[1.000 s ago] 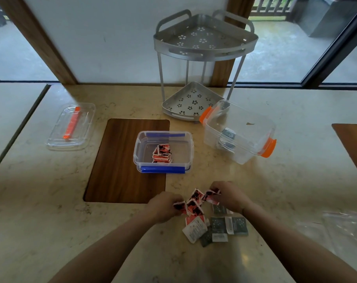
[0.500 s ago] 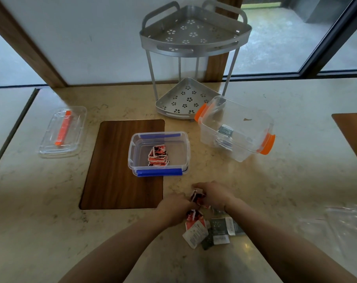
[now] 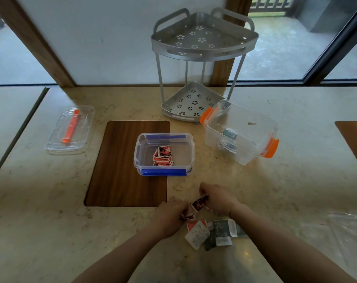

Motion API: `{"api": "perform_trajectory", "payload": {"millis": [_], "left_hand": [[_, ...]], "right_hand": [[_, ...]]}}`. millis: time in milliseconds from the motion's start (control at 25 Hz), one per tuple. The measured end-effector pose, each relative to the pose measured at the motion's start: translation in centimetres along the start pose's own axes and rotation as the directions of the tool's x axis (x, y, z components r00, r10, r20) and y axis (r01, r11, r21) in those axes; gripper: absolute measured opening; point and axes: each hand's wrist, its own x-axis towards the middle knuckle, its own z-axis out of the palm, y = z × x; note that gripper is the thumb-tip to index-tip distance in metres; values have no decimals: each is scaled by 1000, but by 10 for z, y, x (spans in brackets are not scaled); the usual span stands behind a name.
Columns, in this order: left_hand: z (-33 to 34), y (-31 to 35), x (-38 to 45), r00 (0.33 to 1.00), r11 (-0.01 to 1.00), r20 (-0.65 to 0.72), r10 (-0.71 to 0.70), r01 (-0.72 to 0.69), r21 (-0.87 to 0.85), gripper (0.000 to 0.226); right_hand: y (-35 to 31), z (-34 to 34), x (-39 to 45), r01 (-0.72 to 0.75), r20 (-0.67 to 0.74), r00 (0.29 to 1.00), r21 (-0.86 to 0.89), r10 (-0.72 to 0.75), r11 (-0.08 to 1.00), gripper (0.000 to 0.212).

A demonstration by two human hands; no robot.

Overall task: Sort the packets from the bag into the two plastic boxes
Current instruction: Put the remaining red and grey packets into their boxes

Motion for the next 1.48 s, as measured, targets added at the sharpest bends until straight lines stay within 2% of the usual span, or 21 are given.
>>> {"api": "perform_trajectory", "payload": {"millis": [120,200,280,400,640,720,840,1040,1120,1320,1480], "left_hand": [[1,-7,-4,981,927,92,-173,193,-321,21],[-1,-5,-5,974,903,153,-168,214,-373,34],[-4,-1,-3,970,936,203,-133,190,-295,45],[2,12,-3,968,972,224,-114,156,-179,49],[25,26,-17,994,998,89,-57,59,-19,39],[32,33,-19,996,997,49,-77,76,14,36],[35,41,-17,986,985,23,-168,169,-35,29],[31,37,-17,973,954,44,-226,230,-192,27],[25,33,-19,964,906,94,-250,267,-328,28],[-9,20,-28,943,693,177,-282,328,-642,37],[-42,9,-22,895,493,245,-372,414,-765,35]], "right_hand": [[7,1,-8,-104,6,995,174,104,979,22],[12,2,-17,-150,-24,986,265,162,953,27],[16,2,-21,-155,-68,980,319,186,935,27],[22,7,-34,-167,-107,970,365,219,916,26],[31,19,-45,-179,-104,966,395,238,901,25],[31,21,-46,-182,-106,965,394,241,901,24],[31,22,-49,-182,-114,963,390,243,903,23],[30,20,-52,-179,-116,962,409,246,895,25],[27,18,-52,-173,-112,964,426,241,888,25],[15,10,-48,-141,-159,959,455,236,879,26],[-2,-9,-40,-81,-212,956,477,204,875,24]]}}
